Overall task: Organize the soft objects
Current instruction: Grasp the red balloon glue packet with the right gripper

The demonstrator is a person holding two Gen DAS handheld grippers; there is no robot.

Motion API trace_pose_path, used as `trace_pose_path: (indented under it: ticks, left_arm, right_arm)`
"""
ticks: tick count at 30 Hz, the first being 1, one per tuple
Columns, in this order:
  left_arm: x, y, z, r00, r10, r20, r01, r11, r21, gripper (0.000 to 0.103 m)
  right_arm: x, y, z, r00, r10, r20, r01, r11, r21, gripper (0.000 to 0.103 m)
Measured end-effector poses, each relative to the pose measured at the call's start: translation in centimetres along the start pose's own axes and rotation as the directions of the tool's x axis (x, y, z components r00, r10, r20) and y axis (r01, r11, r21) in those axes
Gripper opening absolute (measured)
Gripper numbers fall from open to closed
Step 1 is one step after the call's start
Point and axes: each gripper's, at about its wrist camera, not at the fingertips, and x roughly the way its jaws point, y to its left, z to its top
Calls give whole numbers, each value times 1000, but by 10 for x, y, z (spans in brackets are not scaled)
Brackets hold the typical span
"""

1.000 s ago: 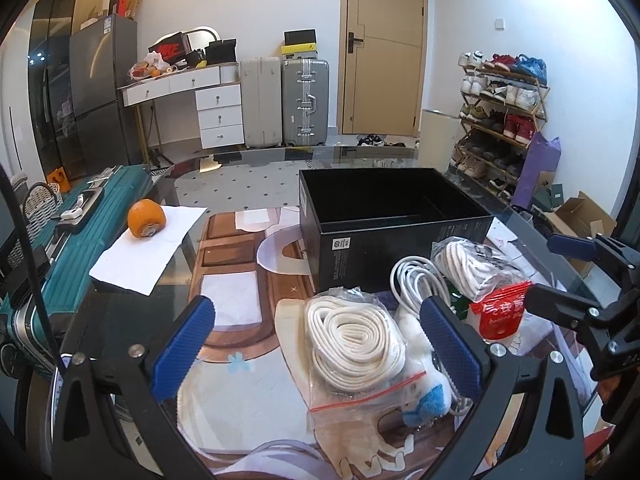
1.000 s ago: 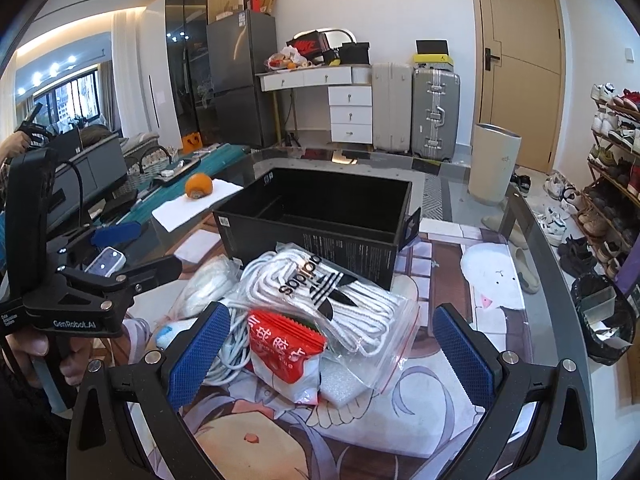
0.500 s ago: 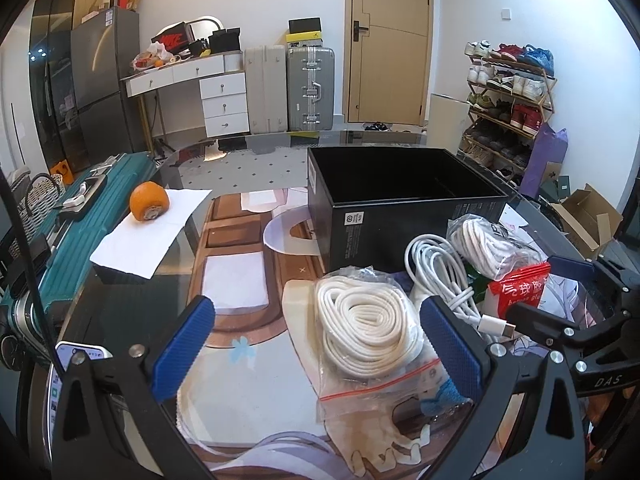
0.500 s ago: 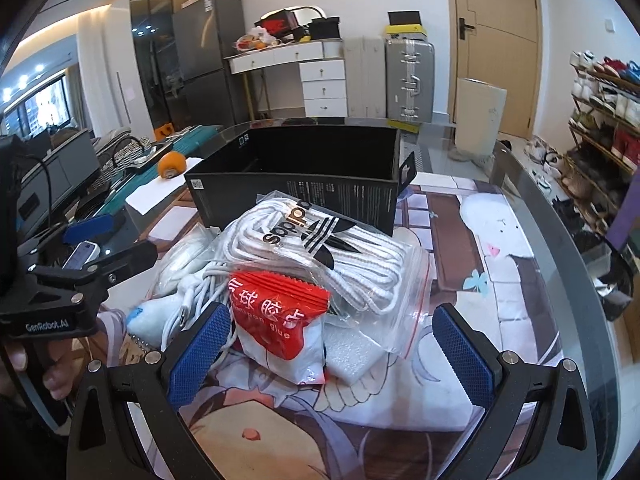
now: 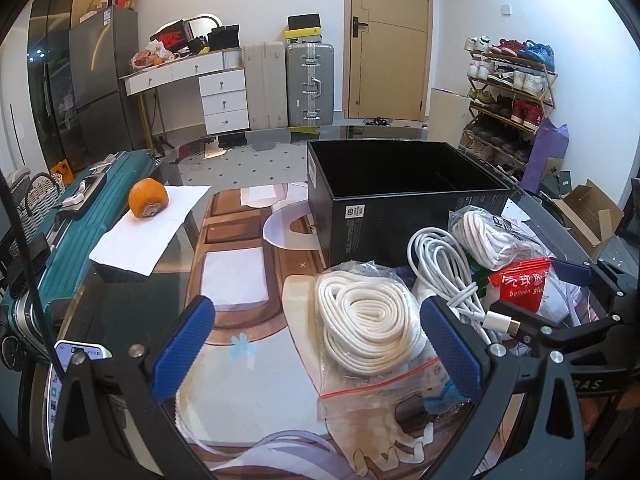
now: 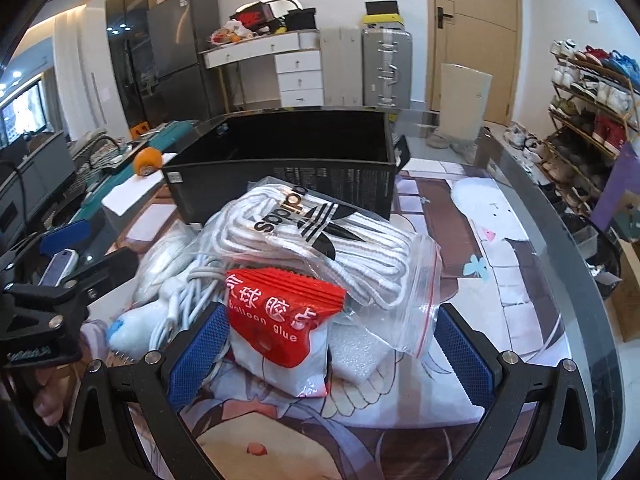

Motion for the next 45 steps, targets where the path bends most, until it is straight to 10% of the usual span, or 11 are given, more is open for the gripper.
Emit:
trace_pose_path:
  ticks: [20,36,45]
  left_arm:
    - [4,-1,-1,999,-6,-31,7,1000,5,103]
    - [4,-6,-3,999,-7,-34,8,1000,13,103]
    - [4,-6,-3,999,-5,-42,6,1000,15,103]
  right_arm:
    - [-22,-14,-17,998,-55,28,56,998,-38,102]
    - [-42,4,-25,996,-25,86,35,994,-106,44]
    - [-50,3,-27,990,93,110,-79,989,-123,39]
